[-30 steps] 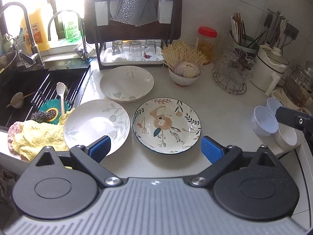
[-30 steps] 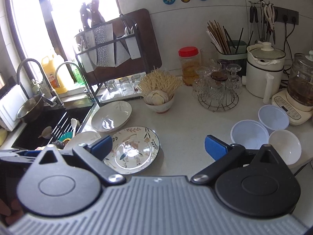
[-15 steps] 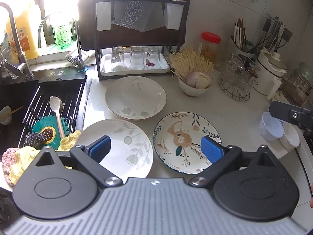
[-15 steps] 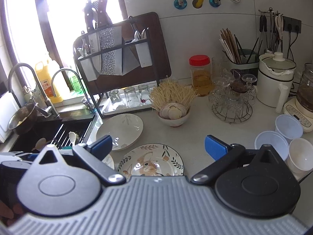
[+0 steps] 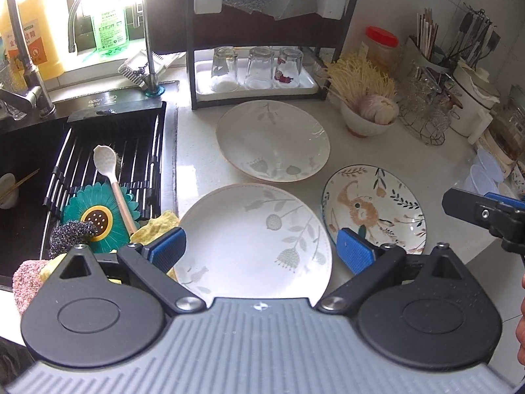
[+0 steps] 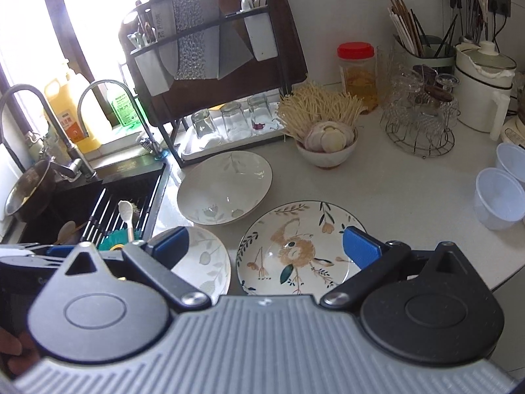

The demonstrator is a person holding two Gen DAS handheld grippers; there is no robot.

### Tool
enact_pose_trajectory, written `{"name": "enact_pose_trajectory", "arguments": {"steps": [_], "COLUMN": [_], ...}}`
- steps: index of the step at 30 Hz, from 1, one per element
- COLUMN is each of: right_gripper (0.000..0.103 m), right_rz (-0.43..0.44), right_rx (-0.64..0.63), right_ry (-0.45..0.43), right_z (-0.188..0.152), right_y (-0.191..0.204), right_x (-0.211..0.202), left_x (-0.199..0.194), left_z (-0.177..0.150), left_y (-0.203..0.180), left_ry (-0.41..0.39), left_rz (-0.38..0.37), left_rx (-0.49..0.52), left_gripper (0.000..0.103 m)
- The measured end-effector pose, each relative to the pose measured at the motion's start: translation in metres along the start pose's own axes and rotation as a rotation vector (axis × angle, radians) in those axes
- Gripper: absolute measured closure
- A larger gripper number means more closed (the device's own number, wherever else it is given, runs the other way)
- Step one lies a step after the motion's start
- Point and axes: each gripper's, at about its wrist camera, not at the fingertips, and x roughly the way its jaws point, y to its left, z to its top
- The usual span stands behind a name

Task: Organize plates and bowls
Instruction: 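Close the left and right tools on the white bowl's rim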

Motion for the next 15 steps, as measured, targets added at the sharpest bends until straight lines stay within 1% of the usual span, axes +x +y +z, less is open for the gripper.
{"name": "enact_pose_trajectory", "arguments": {"steps": [2,6,7,8,9,12,13,15], "right_gripper": [0.002,0.009,0.014,0.022,0.025,0.029,0.032,0.035], "right_rz": [-0.009,0.003,0.012,0.022,0.030,0.063,0.074,0.095], "right_rx": [0.014,0.060,0.075,0.087,0.092,0.118,0.128,0.145], "right_ry": [0.011,0.063,0.081,0.098,0.112,0.162,0.177,0.216], "right_z": [-0.004,-0.013,-0.015,-0.017,-0.019,-0.028,-0.031,-0.037], "right_y": [0.005,0.012,0.013,0.015,0.018,0.024,0.026,0.031], "right_x": [0.008,0.026,0.029,0.033,0.036,0.046,0.048,0.054], "left_x": [0.010,0.032,0.037,0.042,0.046,0.062,0.067,0.074], "left_z": [-0.001,-0.002,-0.002,-0.002,-0.002,-0.001,-0.001,-0.001], "left_y": [0.013,0.037,0.042,0.047,0.052,0.065,0.068,0.070], "left_ry": [0.010,0.031,0.042,0.051,0.062,0.125,0.147,0.163], "left_rz": [0.007,0.013,0.014,0.007,-0.012,-0.047,-0.058,-0.063], "left_rx": [0.003,0.006,0.002,0.000,0.001,-0.011,-0.010,0.009], "left_gripper": [0.003,0.003,0.003,0.003,0.003,0.003,0.004,0.004]}}
